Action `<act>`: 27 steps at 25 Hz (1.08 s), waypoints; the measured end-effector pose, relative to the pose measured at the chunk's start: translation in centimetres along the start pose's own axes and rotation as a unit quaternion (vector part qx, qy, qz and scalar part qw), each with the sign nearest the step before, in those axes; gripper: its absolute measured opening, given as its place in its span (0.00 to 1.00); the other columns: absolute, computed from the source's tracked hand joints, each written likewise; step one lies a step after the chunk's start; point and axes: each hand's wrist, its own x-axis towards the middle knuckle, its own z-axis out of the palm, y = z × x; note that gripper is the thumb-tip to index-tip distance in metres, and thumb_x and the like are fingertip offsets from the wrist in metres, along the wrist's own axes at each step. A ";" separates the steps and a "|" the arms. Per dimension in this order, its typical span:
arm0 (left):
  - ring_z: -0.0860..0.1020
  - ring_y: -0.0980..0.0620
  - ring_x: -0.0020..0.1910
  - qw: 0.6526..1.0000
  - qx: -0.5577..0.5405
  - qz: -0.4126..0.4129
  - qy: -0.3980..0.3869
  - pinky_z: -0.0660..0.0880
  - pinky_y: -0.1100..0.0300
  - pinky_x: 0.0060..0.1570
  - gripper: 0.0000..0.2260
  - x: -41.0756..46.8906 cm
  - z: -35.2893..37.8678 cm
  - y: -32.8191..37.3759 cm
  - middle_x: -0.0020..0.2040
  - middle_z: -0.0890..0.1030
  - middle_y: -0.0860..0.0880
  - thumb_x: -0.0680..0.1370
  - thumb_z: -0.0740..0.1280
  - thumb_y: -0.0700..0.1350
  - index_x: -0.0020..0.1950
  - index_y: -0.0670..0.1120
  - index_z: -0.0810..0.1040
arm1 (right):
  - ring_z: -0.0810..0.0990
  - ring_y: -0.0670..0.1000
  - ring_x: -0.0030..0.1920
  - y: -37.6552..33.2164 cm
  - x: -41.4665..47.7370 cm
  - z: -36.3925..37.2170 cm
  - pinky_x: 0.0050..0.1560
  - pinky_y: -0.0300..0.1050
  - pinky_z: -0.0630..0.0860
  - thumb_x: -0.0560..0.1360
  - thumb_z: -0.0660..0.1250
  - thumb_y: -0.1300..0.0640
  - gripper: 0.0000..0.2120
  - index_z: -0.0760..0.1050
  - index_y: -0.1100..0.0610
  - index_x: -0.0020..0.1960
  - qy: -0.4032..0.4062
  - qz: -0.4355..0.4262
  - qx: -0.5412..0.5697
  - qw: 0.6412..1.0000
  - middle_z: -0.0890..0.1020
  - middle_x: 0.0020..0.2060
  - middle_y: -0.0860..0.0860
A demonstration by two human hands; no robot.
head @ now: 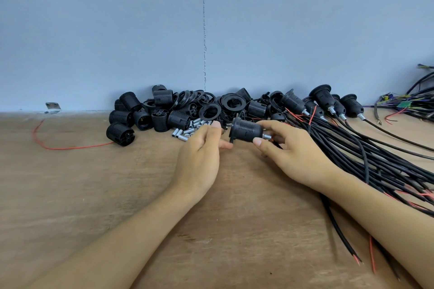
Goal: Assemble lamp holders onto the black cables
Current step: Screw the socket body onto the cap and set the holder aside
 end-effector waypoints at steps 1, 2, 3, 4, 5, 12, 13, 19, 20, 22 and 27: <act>0.83 0.55 0.52 1.000 0.002 -0.003 -0.003 0.75 0.46 0.64 0.21 0.0 0.0 0.0 0.43 0.87 0.54 0.78 0.53 0.65 0.47 0.55 0.80 | 0.82 0.47 0.49 0.0 -0.1 0.0 0.55 0.46 0.76 0.78 0.69 0.51 0.13 0.78 0.46 0.62 -0.004 -0.003 0.001 1.000 0.85 0.47 0.44; 0.83 0.53 0.52 1.000 0.007 -0.003 -0.012 0.75 0.45 0.63 0.23 0.0 0.0 0.0 0.43 0.87 0.52 0.78 0.53 0.65 0.48 0.52 0.82 | 0.82 0.47 0.50 0.0 -0.1 -0.1 0.55 0.45 0.75 0.78 0.69 0.52 0.12 0.78 0.45 0.61 -0.008 -0.008 0.001 1.000 0.85 0.47 0.45; 0.83 0.49 0.51 1.000 0.015 -0.001 -0.025 0.76 0.43 0.62 0.27 0.0 0.0 0.0 0.44 0.87 0.48 0.78 0.52 0.66 0.49 0.48 0.83 | 0.82 0.47 0.50 -0.1 -0.2 -0.1 0.55 0.44 0.75 0.78 0.69 0.52 0.12 0.78 0.44 0.61 -0.011 -0.015 0.002 1.000 0.85 0.47 0.45; 0.83 0.44 0.51 0.999 0.025 0.003 -0.036 0.76 0.40 0.61 0.31 0.0 0.1 0.0 0.48 0.86 0.42 0.77 0.52 0.67 0.51 0.43 0.82 | 0.82 0.47 0.50 -0.1 -0.2 -0.1 0.55 0.43 0.74 0.78 0.70 0.52 0.12 0.78 0.45 0.61 -0.014 -0.023 0.003 1.000 0.84 0.47 0.45; 0.81 0.42 0.52 0.998 0.035 0.005 -0.042 0.76 0.39 0.61 0.33 0.0 0.1 0.0 0.51 0.84 0.40 0.77 0.52 0.68 0.53 0.41 0.81 | 0.82 0.47 0.50 -0.1 -0.2 -0.1 0.55 0.42 0.74 0.78 0.70 0.52 0.12 0.78 0.45 0.61 -0.015 -0.029 0.004 0.999 0.84 0.47 0.44; 0.79 0.67 0.54 0.999 -0.031 0.029 -0.015 0.72 0.62 0.57 0.14 0.1 -0.3 0.6 0.49 0.85 0.61 0.84 0.58 0.57 0.50 0.56 0.82 | 0.81 0.49 0.49 -0.1 -0.3 0.4 0.51 0.43 0.75 0.77 0.71 0.51 0.17 0.77 0.45 0.65 -0.050 -0.057 -0.057 0.995 0.84 0.50 0.44; 0.79 0.66 0.55 0.998 -0.048 0.049 -0.004 0.71 0.63 0.59 0.16 0.2 -0.6 0.7 0.48 0.86 0.59 0.84 0.57 0.57 0.49 0.53 0.83 | 0.81 0.50 0.49 0.0 -0.2 0.5 0.50 0.44 0.75 0.77 0.71 0.51 0.16 0.77 0.46 0.64 -0.045 -0.053 -0.060 0.996 0.84 0.49 0.45; 0.80 0.66 0.40 0.996 0.008 0.086 -0.002 0.67 0.79 0.42 0.17 -0.9 -0.1 0.9 0.33 0.85 0.53 0.85 0.59 0.53 0.44 0.51 0.83 | 0.83 0.49 0.47 0.6 0.4 0.2 0.54 0.44 0.77 0.78 0.69 0.51 0.14 0.77 0.46 0.63 0.030 0.025 0.009 0.999 0.84 0.48 0.46; 0.77 0.64 0.34 0.995 0.025 0.094 0.003 0.68 0.76 0.38 0.14 -1.0 0.0 1.0 0.34 0.85 0.54 0.85 0.62 0.52 0.44 0.53 0.83 | 0.84 0.49 0.46 0.6 0.4 0.2 0.55 0.48 0.79 0.78 0.69 0.51 0.14 0.77 0.46 0.64 0.036 0.035 0.030 0.998 0.84 0.48 0.46; 0.77 0.62 0.32 0.992 0.054 0.113 -0.024 0.70 0.72 0.34 0.07 -1.2 0.3 1.1 0.36 0.84 0.57 0.82 0.67 0.51 0.46 0.55 0.82 | 0.85 0.47 0.42 0.3 0.5 0.2 0.56 0.52 0.80 0.79 0.69 0.53 0.13 0.76 0.46 0.62 0.046 0.044 0.073 0.995 0.84 0.48 0.46; 0.79 0.61 0.53 0.927 0.208 0.248 -0.188 0.75 0.60 0.56 0.12 -2.7 2.1 1.1 0.50 0.84 0.60 0.77 0.68 0.57 0.58 0.56 0.82 | 0.85 0.47 0.40 -0.8 1.7 0.1 0.54 0.48 0.80 0.78 0.70 0.57 0.13 0.74 0.47 0.60 0.061 0.050 0.105 0.991 0.83 0.49 0.49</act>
